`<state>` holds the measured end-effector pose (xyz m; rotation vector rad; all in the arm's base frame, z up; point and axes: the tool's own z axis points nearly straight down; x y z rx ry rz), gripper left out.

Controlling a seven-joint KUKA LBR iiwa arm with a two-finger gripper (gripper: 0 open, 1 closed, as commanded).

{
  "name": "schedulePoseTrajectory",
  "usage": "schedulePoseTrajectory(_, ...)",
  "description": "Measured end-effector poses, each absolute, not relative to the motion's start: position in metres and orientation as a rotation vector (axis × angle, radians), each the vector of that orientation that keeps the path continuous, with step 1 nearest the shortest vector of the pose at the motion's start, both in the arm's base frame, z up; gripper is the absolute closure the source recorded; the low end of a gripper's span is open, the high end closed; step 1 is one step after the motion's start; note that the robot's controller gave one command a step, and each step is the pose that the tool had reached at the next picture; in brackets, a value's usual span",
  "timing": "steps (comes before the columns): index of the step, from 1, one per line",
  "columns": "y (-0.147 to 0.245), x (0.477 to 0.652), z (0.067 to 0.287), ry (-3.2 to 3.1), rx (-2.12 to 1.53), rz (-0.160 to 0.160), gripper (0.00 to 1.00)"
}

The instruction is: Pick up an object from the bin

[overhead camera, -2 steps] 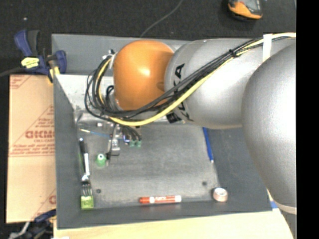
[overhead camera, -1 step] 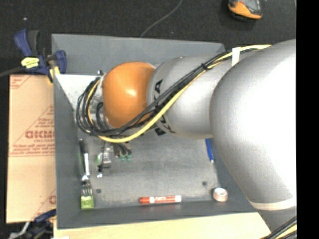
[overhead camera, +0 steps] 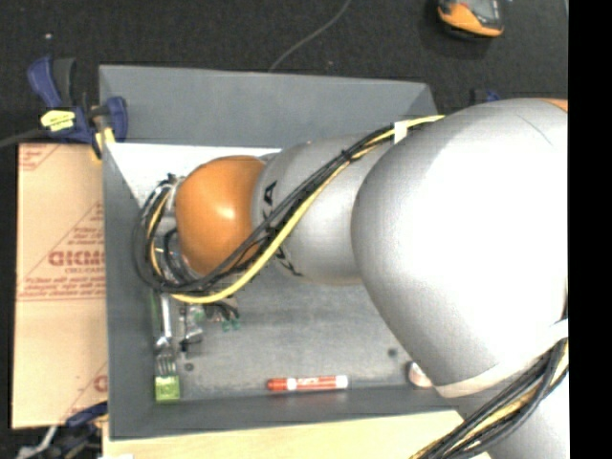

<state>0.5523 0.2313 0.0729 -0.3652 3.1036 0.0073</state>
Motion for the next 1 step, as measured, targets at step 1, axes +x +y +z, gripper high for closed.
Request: schedulePoseTrajectory(1,0.2156,0.5442,0.0705,3.101,-0.39,0.013,0.0)
